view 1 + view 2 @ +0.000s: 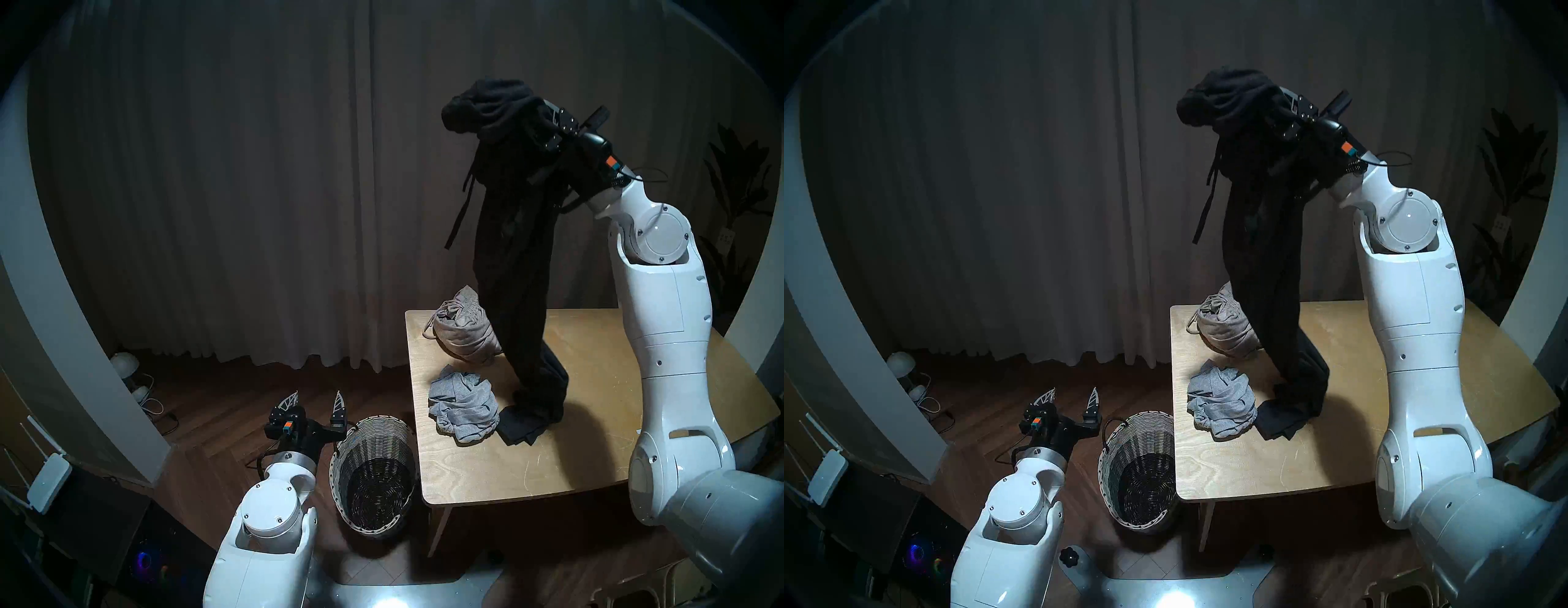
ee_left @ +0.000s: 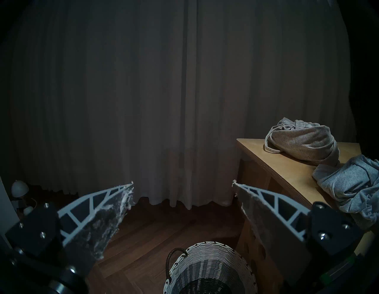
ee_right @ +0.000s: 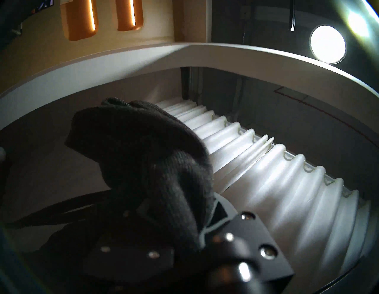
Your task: Toss clothes into the laundry hamper
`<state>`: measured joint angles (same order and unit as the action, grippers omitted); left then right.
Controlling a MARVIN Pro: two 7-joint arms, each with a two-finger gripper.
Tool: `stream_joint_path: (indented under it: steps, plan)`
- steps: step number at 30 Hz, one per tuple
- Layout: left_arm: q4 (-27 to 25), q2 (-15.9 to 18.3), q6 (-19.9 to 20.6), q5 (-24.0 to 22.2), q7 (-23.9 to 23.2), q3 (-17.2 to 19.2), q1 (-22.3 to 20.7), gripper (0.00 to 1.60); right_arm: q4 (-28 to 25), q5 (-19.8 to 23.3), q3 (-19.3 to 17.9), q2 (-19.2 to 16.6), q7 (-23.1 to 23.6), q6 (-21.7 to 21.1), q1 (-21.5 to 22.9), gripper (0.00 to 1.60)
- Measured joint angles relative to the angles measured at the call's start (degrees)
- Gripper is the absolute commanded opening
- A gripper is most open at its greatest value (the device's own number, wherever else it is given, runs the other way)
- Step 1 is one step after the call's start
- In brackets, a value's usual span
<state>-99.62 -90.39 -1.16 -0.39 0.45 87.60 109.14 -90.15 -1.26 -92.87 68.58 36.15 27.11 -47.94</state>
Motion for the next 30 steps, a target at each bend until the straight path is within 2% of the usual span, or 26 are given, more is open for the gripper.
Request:
stream_joint_path:
  steps: [15, 30]
  plan:
    - [1.1, 0.0, 0.0, 0.0, 0.0, 0.0, 0.0, 1.6, -5.1, 1.5, -1.2, 3.1, -4.5, -2.5, 7.0, 0.0]
    - [1.7, 0.0, 0.0, 0.0, 0.0, 0.0, -0.1, 1.6, -8.1, 2.1, 2.9, 7.5, -8.5, -5.6, 14.7, 0.0]
